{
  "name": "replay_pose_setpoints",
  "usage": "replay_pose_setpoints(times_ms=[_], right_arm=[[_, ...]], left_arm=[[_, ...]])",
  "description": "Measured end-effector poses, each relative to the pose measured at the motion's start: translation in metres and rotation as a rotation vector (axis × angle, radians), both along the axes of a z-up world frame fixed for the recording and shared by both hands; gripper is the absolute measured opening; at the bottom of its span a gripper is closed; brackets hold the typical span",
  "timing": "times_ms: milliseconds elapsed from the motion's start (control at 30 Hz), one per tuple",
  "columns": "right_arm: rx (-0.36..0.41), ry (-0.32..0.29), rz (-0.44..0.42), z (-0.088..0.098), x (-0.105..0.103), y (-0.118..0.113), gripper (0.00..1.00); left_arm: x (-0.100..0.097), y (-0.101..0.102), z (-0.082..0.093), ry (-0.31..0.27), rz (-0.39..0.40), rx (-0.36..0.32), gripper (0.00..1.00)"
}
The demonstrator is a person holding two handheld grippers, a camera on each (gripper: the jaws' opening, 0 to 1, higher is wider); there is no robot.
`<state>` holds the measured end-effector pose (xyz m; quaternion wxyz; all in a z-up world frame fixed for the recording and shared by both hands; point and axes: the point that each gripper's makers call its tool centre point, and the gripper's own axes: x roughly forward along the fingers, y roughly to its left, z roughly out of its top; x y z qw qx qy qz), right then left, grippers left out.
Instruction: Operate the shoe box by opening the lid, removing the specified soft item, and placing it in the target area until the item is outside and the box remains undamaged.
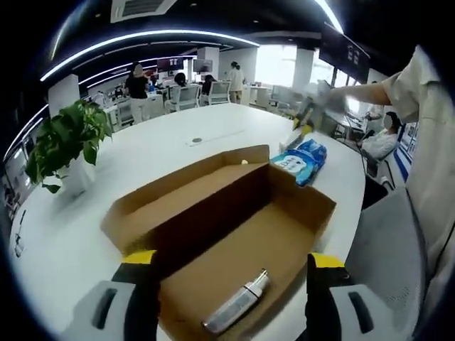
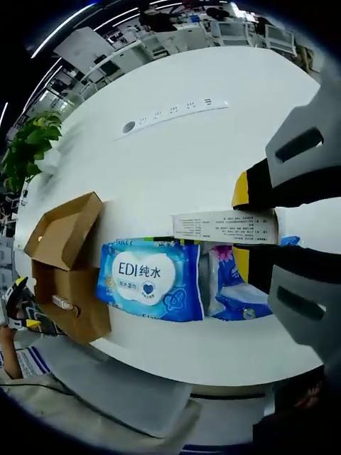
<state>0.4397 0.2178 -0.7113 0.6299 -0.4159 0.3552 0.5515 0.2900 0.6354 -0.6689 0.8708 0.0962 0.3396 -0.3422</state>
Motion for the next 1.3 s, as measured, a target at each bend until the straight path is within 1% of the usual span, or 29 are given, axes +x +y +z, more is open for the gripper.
replay_pose_setpoints(times_ms=[100, 233, 333, 433, 500, 600, 833, 967, 1033, 1167, 1300], right_arm=[[0.003, 0.009, -0.014, -0.002, 0.001, -0.005, 0.16], [-0.039, 0.008, 0.002, -0.009, 0.001, -0.016, 0.16], [-0.077, 0.007, 0.015, -0.015, 0.002, -0.025, 0.16], [-0.117, -0.006, 0.036, -0.022, 0.005, -0.034, 0.16], [-0.121, 0.001, 0.025, -0.024, 0.006, -0.036, 0.16], [-0.145, -0.014, 0.038, -0.027, 0.011, -0.04, 0.16], [-0.16, -0.02, 0.036, -0.031, 0.018, -0.044, 0.17], [-0.168, -0.023, 0.027, -0.034, 0.022, -0.047, 0.17], [-0.169, -0.023, 0.021, -0.034, 0.024, -0.046, 0.17], [-0.172, -0.027, 0.014, -0.034, 0.026, -0.046, 0.18], [-0.169, -0.026, -0.017, -0.034, 0.028, -0.046, 0.19]], left_arm=[[0.002, 0.001, -0.002, 0.011, -0.005, 0.003, 0.85], [0.005, 0.003, -0.007, 0.033, -0.02, 0.018, 0.8], [0.005, 0.004, -0.011, 0.047, -0.041, 0.032, 0.79], [0.006, 0.007, -0.016, 0.077, -0.059, 0.051, 0.77], [0.006, 0.009, -0.019, 0.085, -0.073, 0.063, 0.76], [0.007, 0.011, -0.025, 0.105, -0.095, 0.079, 0.74], [0.005, 0.016, -0.037, 0.15, -0.138, 0.11, 0.71], [0.001, 0.017, -0.045, 0.182, -0.183, 0.141, 0.68], [0.0, 0.017, -0.048, 0.197, -0.201, 0.151, 0.65], [0.0, 0.014, -0.052, 0.221, -0.238, 0.145, 0.6], [-0.001, 0.014, -0.057, 0.242, -0.282, 0.174, 0.55]])
